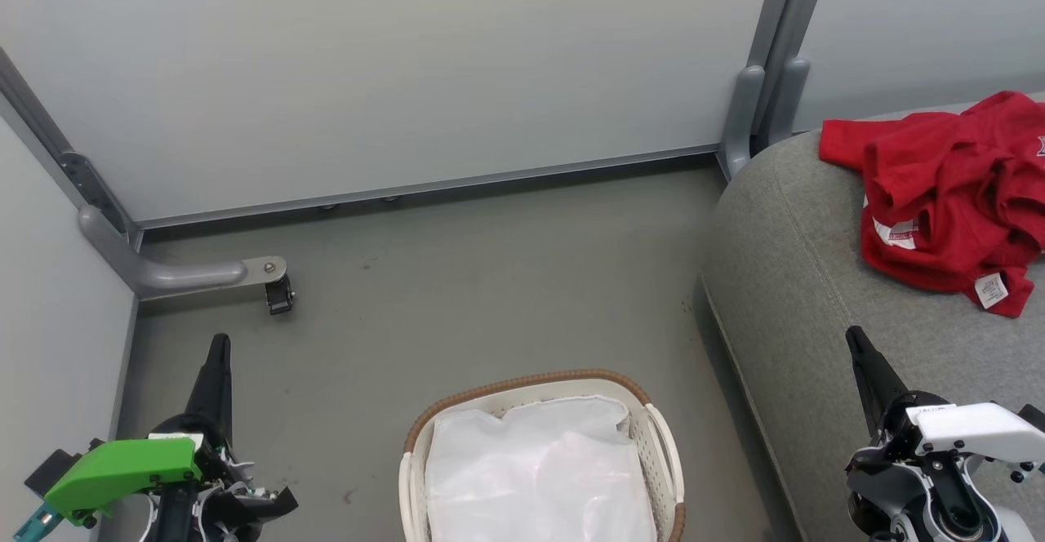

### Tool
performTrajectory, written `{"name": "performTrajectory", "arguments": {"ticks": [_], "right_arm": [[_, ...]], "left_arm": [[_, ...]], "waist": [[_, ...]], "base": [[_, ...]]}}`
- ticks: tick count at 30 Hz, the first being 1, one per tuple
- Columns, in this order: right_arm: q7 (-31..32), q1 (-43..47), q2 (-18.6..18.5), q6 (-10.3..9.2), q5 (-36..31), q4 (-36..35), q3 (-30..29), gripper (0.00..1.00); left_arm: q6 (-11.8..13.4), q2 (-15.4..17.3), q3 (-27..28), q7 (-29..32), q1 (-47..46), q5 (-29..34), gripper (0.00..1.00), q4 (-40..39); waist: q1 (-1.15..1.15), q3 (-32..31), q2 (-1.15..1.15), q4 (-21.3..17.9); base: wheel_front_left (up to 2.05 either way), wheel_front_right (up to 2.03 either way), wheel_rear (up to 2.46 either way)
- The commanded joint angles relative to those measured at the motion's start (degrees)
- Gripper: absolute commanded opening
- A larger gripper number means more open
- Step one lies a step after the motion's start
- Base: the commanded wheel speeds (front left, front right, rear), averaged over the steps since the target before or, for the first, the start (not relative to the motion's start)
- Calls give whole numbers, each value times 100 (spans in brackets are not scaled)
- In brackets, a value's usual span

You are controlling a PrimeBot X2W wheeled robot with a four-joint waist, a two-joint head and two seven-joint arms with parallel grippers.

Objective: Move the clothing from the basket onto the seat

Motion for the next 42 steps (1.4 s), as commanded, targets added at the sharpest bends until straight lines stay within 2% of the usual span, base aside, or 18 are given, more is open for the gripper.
{"name": "performTrajectory", "arguments": {"ticks": [1, 42], "right_arm": [[6, -51, -32, 0, 22, -21, -14, 0], [6, -51, -32, 0, 22, -21, -13, 0]], "left_arm": [[-31, 31, 13, 26, -57, -18, 0, -10], [-31, 31, 13, 25, -57, -18, 0, -11]], "waist": [[0, 0, 12, 0], [0, 0, 12, 0]], "base": [[0, 0, 0], [0, 0, 0]]}}
